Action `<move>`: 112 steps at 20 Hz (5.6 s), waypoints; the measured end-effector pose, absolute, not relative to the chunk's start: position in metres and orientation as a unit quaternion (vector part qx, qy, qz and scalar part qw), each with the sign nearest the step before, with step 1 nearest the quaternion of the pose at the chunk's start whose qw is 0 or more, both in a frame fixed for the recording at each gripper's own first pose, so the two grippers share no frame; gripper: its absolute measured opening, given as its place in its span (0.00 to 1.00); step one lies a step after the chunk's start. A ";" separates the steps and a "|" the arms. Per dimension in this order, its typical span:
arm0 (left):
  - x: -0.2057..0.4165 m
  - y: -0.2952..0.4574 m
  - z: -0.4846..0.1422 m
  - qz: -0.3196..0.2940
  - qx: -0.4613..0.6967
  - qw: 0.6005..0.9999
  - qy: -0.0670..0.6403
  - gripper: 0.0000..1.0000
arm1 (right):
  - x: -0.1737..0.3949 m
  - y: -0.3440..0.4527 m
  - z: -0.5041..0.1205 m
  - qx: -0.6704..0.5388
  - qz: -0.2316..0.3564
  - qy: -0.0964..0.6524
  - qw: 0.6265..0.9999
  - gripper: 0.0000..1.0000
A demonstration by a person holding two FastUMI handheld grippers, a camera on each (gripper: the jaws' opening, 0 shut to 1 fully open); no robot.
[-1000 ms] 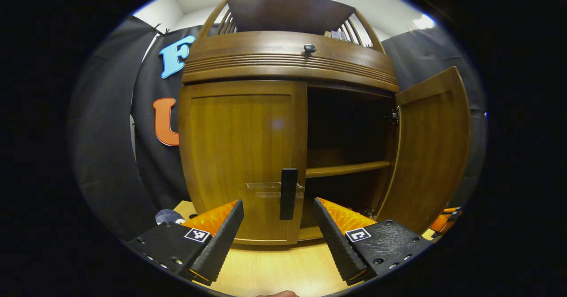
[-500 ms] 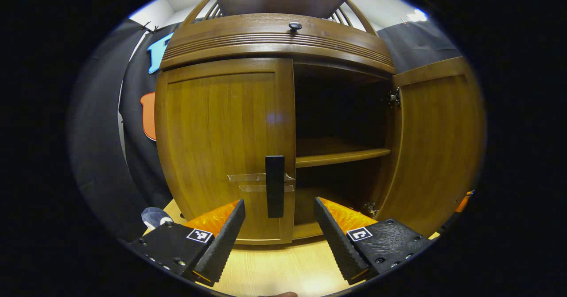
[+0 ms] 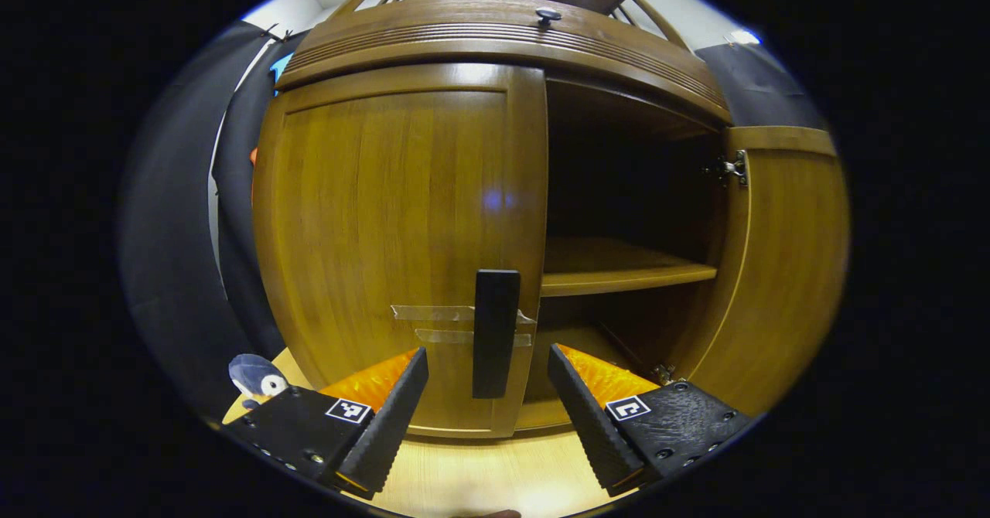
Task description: Open the right door of the double-door shoe cabinet with the right hand, and open the left door with the left hand.
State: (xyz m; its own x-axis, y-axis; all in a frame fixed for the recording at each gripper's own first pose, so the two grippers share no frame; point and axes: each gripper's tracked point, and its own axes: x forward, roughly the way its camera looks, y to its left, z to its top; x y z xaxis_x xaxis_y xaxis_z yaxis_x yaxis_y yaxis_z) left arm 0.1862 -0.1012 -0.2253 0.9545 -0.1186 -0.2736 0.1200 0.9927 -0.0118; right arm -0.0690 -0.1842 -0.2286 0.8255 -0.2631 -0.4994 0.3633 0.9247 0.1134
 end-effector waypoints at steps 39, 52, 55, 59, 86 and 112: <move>0.209 -0.109 -0.240 -0.095 0.022 0.984 0.146 0.25 | -0.068 -0.082 -0.227 0.042 -0.035 0.253 0.966 0.41; 0.140 -0.077 -0.233 -0.080 0.008 0.984 0.157 0.25 | -0.038 -0.034 -0.232 0.021 0.046 0.247 0.968 0.50; 0.132 -0.072 -0.232 -0.072 0.007 0.985 0.159 0.25 | -0.035 -0.034 -0.233 0.025 0.048 0.248 0.967 0.53; 0.118 -0.061 -0.230 -0.052 -0.007 0.985 0.162 0.25 | -0.030 -0.029 -0.235 0.024 0.061 0.249 0.966 0.60; 0.043 0.040 -0.220 0.082 -0.020 0.984 0.155 0.24 | -0.002 0.061 -0.235 0.021 0.197 0.230 0.953 0.58; -0.001 0.143 -0.225 0.144 -0.033 0.974 0.173 0.18 | 0.010 0.082 -0.250 0.018 0.159 0.259 0.953 0.58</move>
State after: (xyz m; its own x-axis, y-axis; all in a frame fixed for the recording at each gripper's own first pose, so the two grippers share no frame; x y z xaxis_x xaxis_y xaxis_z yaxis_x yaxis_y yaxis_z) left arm -0.0012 0.1432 -0.2247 0.8987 0.2696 -0.3459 -0.2921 0.9563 -0.0136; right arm 0.0096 0.0815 -0.2501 0.8155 0.3117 -0.4877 -0.2935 0.9489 0.1157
